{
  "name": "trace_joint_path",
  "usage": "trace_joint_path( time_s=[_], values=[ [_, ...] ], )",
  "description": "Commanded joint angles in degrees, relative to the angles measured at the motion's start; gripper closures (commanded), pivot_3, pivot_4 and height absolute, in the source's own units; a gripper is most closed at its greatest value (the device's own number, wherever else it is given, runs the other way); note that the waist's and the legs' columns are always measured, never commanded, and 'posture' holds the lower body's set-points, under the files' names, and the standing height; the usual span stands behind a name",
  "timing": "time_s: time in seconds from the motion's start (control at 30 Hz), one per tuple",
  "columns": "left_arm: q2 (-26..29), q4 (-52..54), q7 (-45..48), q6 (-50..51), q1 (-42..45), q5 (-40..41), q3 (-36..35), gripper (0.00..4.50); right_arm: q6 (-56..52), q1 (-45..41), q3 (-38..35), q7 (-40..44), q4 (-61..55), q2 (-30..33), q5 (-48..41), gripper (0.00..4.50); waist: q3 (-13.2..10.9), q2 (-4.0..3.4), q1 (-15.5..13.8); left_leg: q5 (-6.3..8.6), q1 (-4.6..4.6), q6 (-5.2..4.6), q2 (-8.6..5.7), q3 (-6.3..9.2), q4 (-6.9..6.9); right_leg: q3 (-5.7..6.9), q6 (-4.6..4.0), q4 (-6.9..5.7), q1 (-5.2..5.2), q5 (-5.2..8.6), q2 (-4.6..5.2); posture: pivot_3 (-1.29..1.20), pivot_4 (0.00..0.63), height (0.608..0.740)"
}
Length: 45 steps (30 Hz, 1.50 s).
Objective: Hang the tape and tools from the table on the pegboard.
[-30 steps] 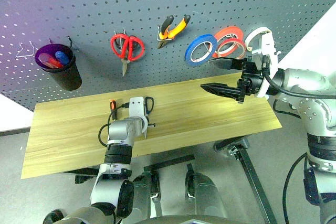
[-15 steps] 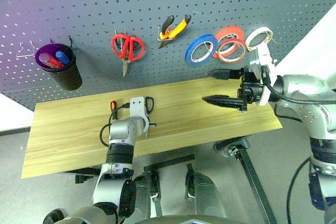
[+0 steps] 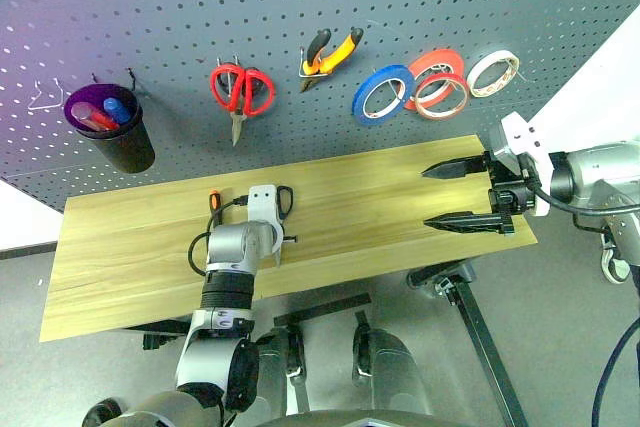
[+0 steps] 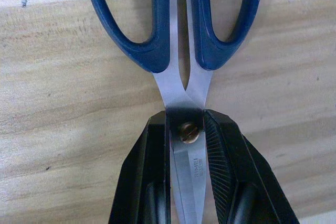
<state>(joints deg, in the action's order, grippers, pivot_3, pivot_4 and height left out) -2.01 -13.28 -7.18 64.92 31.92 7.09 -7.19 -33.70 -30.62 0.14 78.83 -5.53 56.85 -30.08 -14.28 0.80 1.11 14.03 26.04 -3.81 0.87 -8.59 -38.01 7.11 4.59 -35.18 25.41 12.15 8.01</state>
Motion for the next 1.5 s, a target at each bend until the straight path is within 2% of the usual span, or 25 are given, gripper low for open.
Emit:
trace_joint_path(
  time_s=[0.03,0.27,0.37,0.5,0.63,0.77,0.97,1.07,1.13,1.27,1.4,1.5],
  values=[
    [2.4,4.9,4.9,0.4,-2.5,-0.1,6.0,3.90,2.0,-1.2,-0.5,1.4,0.7,1.1,1.0,0.00,-0.1,-0.02,0.0,0.00,0.00,0.00,0.00,0.00,0.00,0.00,0.00,0.00,0.01,0.00,0.00,-0.16,0.262,0.723],
    [6.2,13.8,10.1,-7.5,-6.3,-0.7,10.2,3.90,4.5,-2.9,-0.4,1.7,3.6,0.5,3.0,0.00,-0.2,-0.06,-0.2,-0.26,0.51,0.44,0.00,0.00,-0.01,0.03,-0.02,0.00,0.46,-0.02,0.02,-0.15,0.253,0.723],
    [6.4,16.8,10.8,-7.0,-7.7,0.2,8.9,3.90,5.4,-3.8,-0.1,2.1,5.2,0.1,3.7,0.00,-0.2,-0.06,-0.2,-0.25,0.53,0.42,0.00,0.00,0.00,0.06,-0.02,0.03,0.46,-0.02,0.03,-0.14,0.252,0.723],
    [7.7,21.0,12.6,-5.9,-10.6,0.4,10.6,3.90,6.3,-5.0,0.3,2.5,7.1,-0.4,4.3,0.00,-0.3,-0.07,-0.1,-0.25,0.53,0.42,0.00,-0.01,0.00,0.07,-0.01,0.03,0.46,-0.02,0.03,-0.13,0.255,0.723],
    [11.4,26.0,16.1,-7.2,-13.1,-0.5,14.9,3.90,7.5,-6.1,0.8,2.9,9.1,-0.8,5.3,0.00,-0.3,-0.08,-0.2,-0.25,0.53,0.41,0.00,0.00,-0.01,0.08,-0.03,0.02,0.46,-0.02,0.02,-0.12,0.257,0.723],
    [14.3,28.6,18.4,-10.1,-14.0,-0.4,15.3,3.90,8.0,-7.4,1.1,3.3,10.6,-1.4,5.9,0.00,-0.3,-0.09,-0.3,-0.25,0.53,0.41,0.00,-0.01,-0.02,0.09,-0.09,0.02,0.45,0.02,0.04,-0.10,0.259,0.723],
    [16.4,30.5,20.7,-17.4,-14.3,-0.9,15.9,3.90,9.1,-8.6,1.4,3.8,12.6,-2.3,7.1,0.00,-0.3,-0.11,-0.3,-0.25,0.54,0.41,-0.01,-0.01,-0.01,0.11,-0.03,0.02,0.44,-0.01,0.05,-0.09,0.257,0.723],
    [20.7,31.0,23.7,-23.9,-15.2,-3.8,19.1,3.90,10.1,-9.2,1.7,4.4,14.2,-2.4,7.8,0.00,-0.4,-0.13,-0.3,-0.26,0.52,0.41,-0.01,-0.01,-0.02,0.12,-0.03,0.01,0.44,-0.02,0.05,-0.08,0.257,0.723],
    [20.8,31.5,25.5,-26.6,-16.7,-1.6,17.2,3.90,10.6,-9.6,1.8,4.8,15.2,-2.4,8.3,0.00,-0.4,-0.15,-0.3,-0.26,0.51,0.42,-0.01,-0.01,-0.01,0.14,-0.03,0.00,0.44,-0.02,0.04,-0.08,0.257,0.723],
    [23.1,32.6,29.1,-36.1,-19.3,-2.2,17.0,3.90,11.2,-9.9,1.7,5.1,15.9,-2.4,8.8,0.00,-0.5,-0.26,-0.3,-0.26,0.53,0.42,-0.01,-0.01,-0.01,0.14,-0.05,0.02,0.44,-0.01,0.07,-0.08,0.255,0.723],
    [22.9,34.7,29.8,-43.5,-22.5,-0.7,13.7,3.90,11.6,-9.8,1.2,5.5,16.2,-2.1,8.9,0.00,-0.5,-0.31,-0.3,-0.25,0.53,0.41,-0.01,-0.01,-0.01,0.15,-0.06,0.02,0.44,0.00,0.09,-0.08,0.252,0.723],
    [22.7,36.6,30.8,-50.0,-24.5,-0.1,12.2,3.90,9.1,-10.4,-1.2,6.5,17.0,-2.2,5.5,0.00,-0.5,-0.33,-0.3,-0.26,0.52,0.41,-0.01,-0.01,-0.01,0.17,-0.05,0.02,0.43,-0.01,0.09,-0.08,0.248,0.723]
  ],
)
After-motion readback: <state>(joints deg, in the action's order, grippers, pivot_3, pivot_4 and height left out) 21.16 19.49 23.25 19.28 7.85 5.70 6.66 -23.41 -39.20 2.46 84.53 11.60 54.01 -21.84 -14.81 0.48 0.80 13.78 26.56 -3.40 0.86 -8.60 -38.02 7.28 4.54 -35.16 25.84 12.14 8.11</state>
